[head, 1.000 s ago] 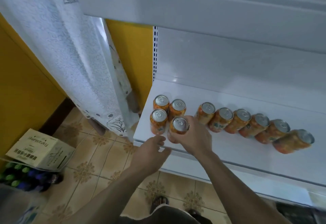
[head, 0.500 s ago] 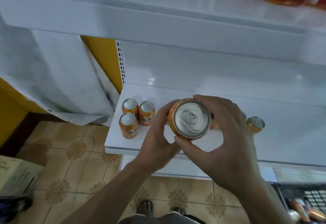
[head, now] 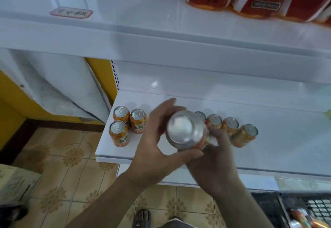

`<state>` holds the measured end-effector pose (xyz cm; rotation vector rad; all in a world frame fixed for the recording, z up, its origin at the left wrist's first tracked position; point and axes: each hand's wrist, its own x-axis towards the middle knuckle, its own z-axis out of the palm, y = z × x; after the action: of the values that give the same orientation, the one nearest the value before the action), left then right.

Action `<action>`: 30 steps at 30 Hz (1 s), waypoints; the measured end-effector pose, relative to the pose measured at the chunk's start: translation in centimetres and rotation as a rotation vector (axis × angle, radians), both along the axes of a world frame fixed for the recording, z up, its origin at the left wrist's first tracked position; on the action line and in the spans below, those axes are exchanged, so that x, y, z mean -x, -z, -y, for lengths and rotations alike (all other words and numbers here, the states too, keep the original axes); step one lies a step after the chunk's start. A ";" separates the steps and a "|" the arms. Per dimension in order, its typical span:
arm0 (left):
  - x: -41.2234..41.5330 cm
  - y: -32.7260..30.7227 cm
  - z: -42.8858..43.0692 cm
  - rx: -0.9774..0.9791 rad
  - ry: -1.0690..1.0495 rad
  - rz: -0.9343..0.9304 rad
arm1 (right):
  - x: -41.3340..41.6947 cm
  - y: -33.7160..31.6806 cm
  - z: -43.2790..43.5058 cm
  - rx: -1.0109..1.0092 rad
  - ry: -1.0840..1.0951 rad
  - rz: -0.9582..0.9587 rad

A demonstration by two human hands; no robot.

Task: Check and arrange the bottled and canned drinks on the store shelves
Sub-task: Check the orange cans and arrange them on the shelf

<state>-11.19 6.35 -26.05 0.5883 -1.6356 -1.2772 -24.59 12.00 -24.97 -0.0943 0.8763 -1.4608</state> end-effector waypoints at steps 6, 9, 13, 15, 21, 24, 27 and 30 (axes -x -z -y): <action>1.2 -1.1 -0.2 0.092 0.070 0.046 | -0.4 0.8 0.2 -0.025 -0.071 0.120; 1.5 -1.3 -0.1 0.141 0.059 0.047 | 0.3 1.0 0.3 0.030 -0.075 0.159; 1.4 -1.5 0.2 0.200 0.053 0.116 | 0.8 0.9 0.2 0.074 -0.069 0.083; 1.0 -1.5 0.5 0.307 0.051 0.183 | 1.4 0.8 0.3 0.107 -0.078 -0.041; 1.0 -1.4 1.3 -0.448 -0.029 -0.073 | 2.4 1.4 0.1 0.334 -0.056 -0.708; 1.0 -0.7 1.8 -0.742 -0.023 -0.039 | 2.3 1.6 0.0 0.387 -0.043 -1.046; 0.3 -0.6 2.1 -0.520 0.043 0.033 | 2.6 1.4 0.4 0.300 -0.013 -0.851; -0.1 -0.9 1.9 -0.425 0.107 -0.006 | 2.3 1.3 0.4 0.188 -0.073 -0.727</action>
<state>-11.11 4.42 -25.12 0.7579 -1.4104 -1.7222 -26.93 11.57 -26.24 -0.8293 1.2919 -1.4481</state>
